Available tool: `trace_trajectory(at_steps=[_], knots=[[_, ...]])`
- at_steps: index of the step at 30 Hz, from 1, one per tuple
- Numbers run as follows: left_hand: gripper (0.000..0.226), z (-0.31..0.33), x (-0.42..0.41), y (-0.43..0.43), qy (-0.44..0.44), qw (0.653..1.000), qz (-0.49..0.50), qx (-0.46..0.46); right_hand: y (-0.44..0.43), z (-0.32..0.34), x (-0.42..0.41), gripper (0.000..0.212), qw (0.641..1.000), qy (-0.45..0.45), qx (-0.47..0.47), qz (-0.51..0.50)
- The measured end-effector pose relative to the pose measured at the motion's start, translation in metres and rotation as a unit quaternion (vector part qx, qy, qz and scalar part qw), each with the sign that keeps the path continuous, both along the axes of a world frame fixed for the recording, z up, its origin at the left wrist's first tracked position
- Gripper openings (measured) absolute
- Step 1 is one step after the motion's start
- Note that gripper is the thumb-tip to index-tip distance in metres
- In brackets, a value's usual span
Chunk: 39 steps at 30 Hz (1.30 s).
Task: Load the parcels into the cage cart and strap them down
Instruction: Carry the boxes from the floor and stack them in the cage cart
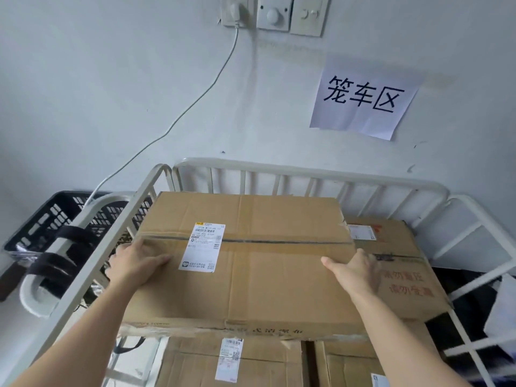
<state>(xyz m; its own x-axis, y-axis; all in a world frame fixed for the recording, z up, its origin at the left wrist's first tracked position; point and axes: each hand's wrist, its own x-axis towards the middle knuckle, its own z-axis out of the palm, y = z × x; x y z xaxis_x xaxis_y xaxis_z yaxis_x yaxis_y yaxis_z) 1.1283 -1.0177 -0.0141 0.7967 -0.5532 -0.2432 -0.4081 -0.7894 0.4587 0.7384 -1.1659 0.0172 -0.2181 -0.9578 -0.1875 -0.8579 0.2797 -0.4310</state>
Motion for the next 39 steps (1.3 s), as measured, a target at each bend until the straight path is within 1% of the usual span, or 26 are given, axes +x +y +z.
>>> trace_trajectory(at_steps=[4,7,9,13,17,20,23,26,34,39], knots=[[0.065,-0.030,0.023,-0.023,0.010,1.000,-0.009,0.027,-0.022,-0.030,0.022,0.092,0.999,-0.009,0.031,-0.003],[0.071,-0.054,0.039,-0.044,0.023,0.999,-0.019,0.032,-0.037,-0.053,0.036,0.095,0.998,0.006,0.057,-0.010],[0.073,-0.070,0.049,-0.058,0.030,0.998,-0.033,0.036,-0.047,-0.070,0.045,0.095,0.997,0.000,0.068,-0.022],[0.069,-0.100,0.066,-0.083,0.046,0.996,-0.052,0.052,-0.065,-0.102,0.060,0.092,0.995,0.010,0.091,-0.041],[0.078,-0.132,0.077,-0.107,0.061,0.995,-0.061,0.043,-0.083,-0.135,0.072,0.096,0.993,0.010,0.113,-0.045],[0.078,-0.157,0.084,-0.123,0.060,0.995,-0.066,0.048,-0.098,-0.162,0.079,0.097,0.991,0.016,0.125,-0.046],[0.076,-0.184,0.089,-0.134,0.050,0.996,-0.052,0.047,-0.114,-0.189,0.086,0.098,0.990,0.029,0.131,-0.039],[0.075,-0.215,0.095,-0.147,0.057,0.996,-0.044,0.056,-0.132,-0.222,0.093,0.097,0.991,0.023,0.129,-0.032],[0.075,-0.295,0.098,-0.167,0.083,0.994,-0.051,0.057,-0.164,-0.305,0.099,0.096,0.992,0.028,0.119,-0.030],[0.071,-0.328,0.094,-0.179,0.091,0.992,-0.061,0.055,-0.172,-0.340,0.094,0.094,0.992,0.027,0.123,-0.033]])
